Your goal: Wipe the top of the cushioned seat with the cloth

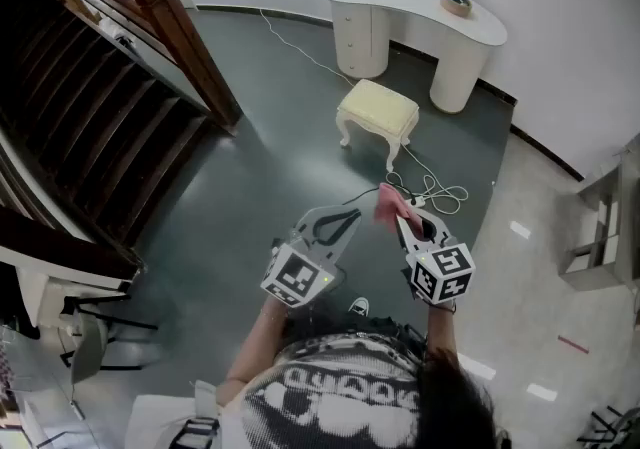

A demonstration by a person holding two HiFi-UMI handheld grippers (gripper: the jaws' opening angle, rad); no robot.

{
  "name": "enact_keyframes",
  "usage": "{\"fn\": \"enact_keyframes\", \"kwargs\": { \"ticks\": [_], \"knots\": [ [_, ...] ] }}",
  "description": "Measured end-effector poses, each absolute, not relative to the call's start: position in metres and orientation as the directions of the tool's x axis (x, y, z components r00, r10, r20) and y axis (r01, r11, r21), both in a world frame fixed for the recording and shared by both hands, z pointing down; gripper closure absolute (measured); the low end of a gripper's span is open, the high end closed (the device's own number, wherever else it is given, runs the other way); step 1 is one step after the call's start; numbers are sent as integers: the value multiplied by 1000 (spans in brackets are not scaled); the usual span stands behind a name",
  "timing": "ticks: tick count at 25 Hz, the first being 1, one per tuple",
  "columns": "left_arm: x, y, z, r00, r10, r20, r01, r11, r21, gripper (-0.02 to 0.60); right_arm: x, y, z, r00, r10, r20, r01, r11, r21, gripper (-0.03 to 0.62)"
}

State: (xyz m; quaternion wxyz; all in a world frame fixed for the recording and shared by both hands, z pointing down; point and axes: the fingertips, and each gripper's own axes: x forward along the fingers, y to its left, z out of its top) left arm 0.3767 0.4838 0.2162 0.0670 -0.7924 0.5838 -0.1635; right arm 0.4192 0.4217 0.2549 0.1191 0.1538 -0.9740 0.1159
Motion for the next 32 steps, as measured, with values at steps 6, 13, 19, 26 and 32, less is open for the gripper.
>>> {"fn": "enact_keyframes", "kwargs": {
  "ticks": [6, 13, 19, 26, 32],
  "knots": [
    [386, 479, 222, 270, -942, 199, -897, -321, -304, 574, 426, 414, 258, -926, -276, 256, -334, 916, -222, 580],
    [369, 472, 224, 253, -943, 217, -899, -312, -307, 574, 411, 407, 261, -932, -262, 251, -325, 911, -253, 580],
    [335, 465, 230, 241, -945, 220, -908, -300, -292, 574, 374, 394, 264, -933, -249, 258, -316, 912, -261, 580],
    [240, 447, 242, 227, -948, 221, -919, -284, -275, 574, 283, 374, 277, -927, -249, 281, -324, 908, -265, 580],
    [137, 422, 239, 242, -941, 239, -909, -306, -284, 574, 186, 354, 279, -923, -259, 286, -336, 905, -263, 580]
  ]
}}
